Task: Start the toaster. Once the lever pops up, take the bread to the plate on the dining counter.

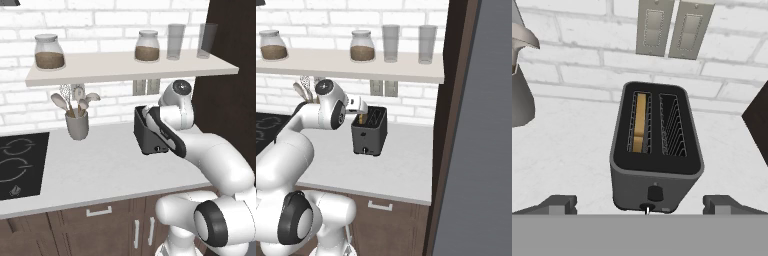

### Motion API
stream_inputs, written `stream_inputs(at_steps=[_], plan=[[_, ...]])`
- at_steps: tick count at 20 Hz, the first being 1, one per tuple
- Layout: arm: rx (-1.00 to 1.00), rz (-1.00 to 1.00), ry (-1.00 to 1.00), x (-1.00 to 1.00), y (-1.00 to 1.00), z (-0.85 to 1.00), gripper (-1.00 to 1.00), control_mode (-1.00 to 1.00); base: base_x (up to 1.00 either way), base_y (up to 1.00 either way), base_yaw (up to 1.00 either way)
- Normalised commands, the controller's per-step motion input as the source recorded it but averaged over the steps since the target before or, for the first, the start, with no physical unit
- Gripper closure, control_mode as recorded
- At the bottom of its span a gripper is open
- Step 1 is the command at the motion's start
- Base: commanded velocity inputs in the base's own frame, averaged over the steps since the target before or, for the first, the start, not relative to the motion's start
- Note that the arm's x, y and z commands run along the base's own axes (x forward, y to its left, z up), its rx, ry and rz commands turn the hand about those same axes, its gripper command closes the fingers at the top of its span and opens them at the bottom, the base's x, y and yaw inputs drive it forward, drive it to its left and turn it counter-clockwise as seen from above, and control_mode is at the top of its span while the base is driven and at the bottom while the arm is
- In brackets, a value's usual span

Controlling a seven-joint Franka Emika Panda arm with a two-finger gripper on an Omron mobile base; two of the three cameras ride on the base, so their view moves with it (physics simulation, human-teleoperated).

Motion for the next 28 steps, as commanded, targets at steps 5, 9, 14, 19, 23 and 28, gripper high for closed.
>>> stream_inputs(at_steps=[5, 9, 14, 19, 23, 28], plan=[[0.00, 0.00, 0.00, 0.00, 0.00, 0.00, -1.00, -1.00, 0.00, 0.00, 0.00], [0.00, 0.00, 0.00, 0.00, 0.00, 0.00, -1.00, -1.00, 0.00, 0.00, 0.00], [0.00, 0.00, 0.00, 0.00, 0.00, 0.00, -1.00, -1.00, 0.00, 0.00, 0.00], [0.00, 0.00, 0.00, -0.06, 0.00, -0.07, -1.00, -1.00, 0.00, 0.00, 0.00], [0.00, 0.00, 0.00, -0.01, 0.00, -0.22, -1.00, -1.00, 0.00, 0.00, 0.00], [0.00, -0.01, 0.00, 0.11, 0.00, -0.11, -1.00, -1.00, 0.00, 0.00, 0.00]])
